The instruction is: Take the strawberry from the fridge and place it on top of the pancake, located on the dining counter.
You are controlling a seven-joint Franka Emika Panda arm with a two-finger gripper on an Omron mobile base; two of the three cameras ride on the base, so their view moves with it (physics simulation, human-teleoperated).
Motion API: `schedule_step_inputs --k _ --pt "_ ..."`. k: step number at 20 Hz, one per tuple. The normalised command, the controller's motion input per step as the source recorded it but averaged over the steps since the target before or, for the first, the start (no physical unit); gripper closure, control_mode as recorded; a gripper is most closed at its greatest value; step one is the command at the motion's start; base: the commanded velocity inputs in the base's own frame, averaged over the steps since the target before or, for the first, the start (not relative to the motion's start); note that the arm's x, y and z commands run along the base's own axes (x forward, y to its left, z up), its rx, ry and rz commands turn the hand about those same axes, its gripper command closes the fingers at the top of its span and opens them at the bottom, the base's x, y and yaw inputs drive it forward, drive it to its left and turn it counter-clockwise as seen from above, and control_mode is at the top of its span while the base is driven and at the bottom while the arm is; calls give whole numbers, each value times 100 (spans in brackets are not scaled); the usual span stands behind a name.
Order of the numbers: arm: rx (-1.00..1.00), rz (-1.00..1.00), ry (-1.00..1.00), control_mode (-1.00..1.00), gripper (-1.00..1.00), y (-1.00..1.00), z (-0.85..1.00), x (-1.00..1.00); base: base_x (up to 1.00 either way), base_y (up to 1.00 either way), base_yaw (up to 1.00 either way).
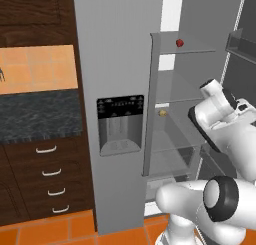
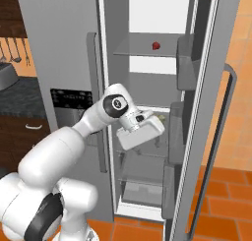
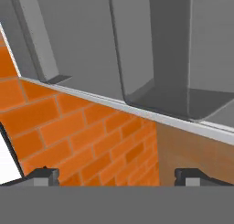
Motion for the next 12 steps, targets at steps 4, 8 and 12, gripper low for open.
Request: schedule_step_inputs --k 4,8,12 --pt "5 4 1 -100 -100 100 7 0 0 0 0" --pt "46 23 -10 -100 -100 100 -6 -1 0 0 0" --pt "60 2 -1 -100 -100 100 3 7 0 0 0"
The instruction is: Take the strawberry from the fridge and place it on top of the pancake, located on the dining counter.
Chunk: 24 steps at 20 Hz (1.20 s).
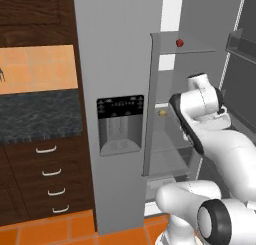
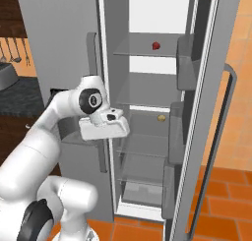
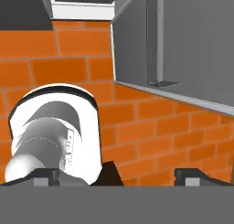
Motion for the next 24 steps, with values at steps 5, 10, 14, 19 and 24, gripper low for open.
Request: schedule_step_inputs --k 5,10,14,19,24 --pt "58 0 27 -100 -100 72 40 -25 0 0 0" --pt "15 0 -20 -100 -100 66 16 -76 0 0 0" --pt "-16 0 -40 -100 -100 74 3 -97 0 0 0" --pt "-5 2 -22 -100 -100 14 -2 -28 0 0 0" --pt "0 -4 -19 -100 -100 -5 0 19 0 0 0"
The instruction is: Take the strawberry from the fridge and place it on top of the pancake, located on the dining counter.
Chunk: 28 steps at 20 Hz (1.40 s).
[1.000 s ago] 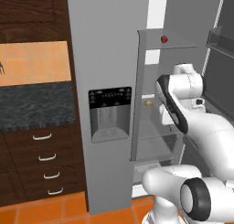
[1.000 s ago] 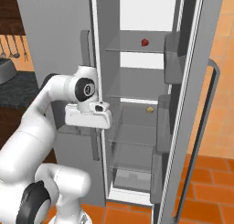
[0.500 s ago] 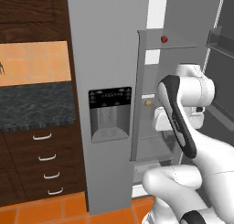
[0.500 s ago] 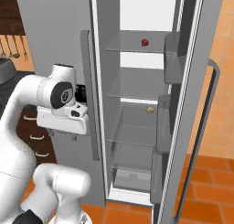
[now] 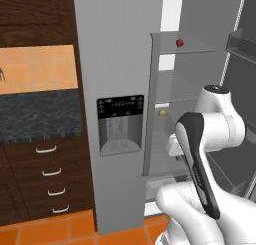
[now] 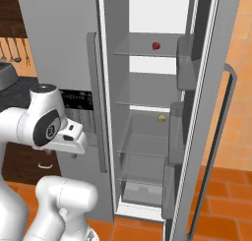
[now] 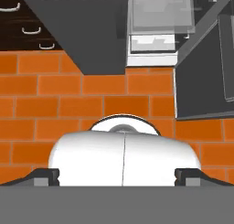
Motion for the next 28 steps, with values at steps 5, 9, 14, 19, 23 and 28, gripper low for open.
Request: schedule_step_inputs --k 5,9,14,19,23,28 --pt "0 -2 -1 -100 -100 -7 -2 11 0 0 0" --pt "0 0 0 -100 -100 0 0 6 0 0 0" --pt "0 0 0 100 -100 0 0 15 22 -1 0" --pt "0 0 0 100 -100 0 0 0 61 -1 4" --pt "0 0 0 100 -100 0 0 0 18 -11 14" --pt "0 0 0 100 -100 0 0 0 0 -25 -11"
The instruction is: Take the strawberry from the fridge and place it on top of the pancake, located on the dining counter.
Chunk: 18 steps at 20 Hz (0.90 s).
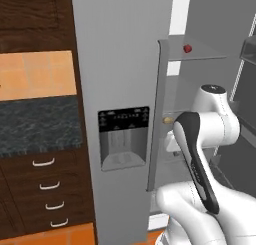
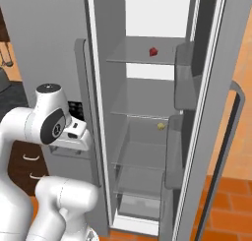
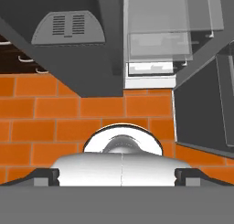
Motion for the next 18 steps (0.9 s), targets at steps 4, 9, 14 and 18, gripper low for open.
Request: schedule_step_inputs --k 4,9,14,18 --pt "0 0 0 100 -100 0 0 0 1 -20 -22" --pt "0 0 0 100 -100 0 0 0 0 -11 -29" --pt "0 0 0 100 -100 0 0 0 22 -27 -14" --pt "0 0 0 100 -100 0 0 0 9 -37 3"
